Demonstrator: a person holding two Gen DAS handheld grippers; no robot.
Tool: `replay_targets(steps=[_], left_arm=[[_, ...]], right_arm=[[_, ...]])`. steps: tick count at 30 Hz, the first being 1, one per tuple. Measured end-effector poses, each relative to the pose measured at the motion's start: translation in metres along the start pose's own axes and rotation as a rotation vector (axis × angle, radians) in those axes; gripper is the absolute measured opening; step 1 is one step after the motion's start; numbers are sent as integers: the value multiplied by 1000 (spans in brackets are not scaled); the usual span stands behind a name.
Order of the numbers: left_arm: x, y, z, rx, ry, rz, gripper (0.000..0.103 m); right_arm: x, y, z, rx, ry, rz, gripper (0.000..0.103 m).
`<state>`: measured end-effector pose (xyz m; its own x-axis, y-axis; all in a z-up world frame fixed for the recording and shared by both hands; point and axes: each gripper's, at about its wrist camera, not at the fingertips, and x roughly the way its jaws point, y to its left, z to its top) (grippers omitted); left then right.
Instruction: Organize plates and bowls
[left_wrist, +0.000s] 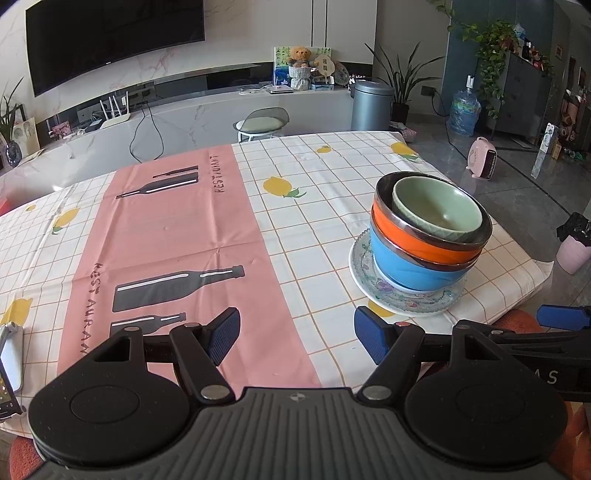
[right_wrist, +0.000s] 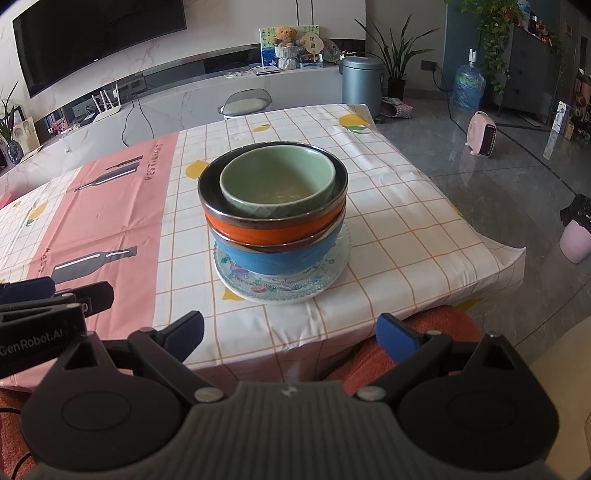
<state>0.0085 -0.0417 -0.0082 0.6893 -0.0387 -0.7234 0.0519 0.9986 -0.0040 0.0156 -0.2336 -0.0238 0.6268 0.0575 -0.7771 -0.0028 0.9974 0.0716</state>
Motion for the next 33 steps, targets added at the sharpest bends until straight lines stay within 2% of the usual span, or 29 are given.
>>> replay_targets(steps=[33], left_arm=[[-6,-3,2,16,-22,-13,83]], right_arm=[[-2,-1,-2,10,4,1,98]])
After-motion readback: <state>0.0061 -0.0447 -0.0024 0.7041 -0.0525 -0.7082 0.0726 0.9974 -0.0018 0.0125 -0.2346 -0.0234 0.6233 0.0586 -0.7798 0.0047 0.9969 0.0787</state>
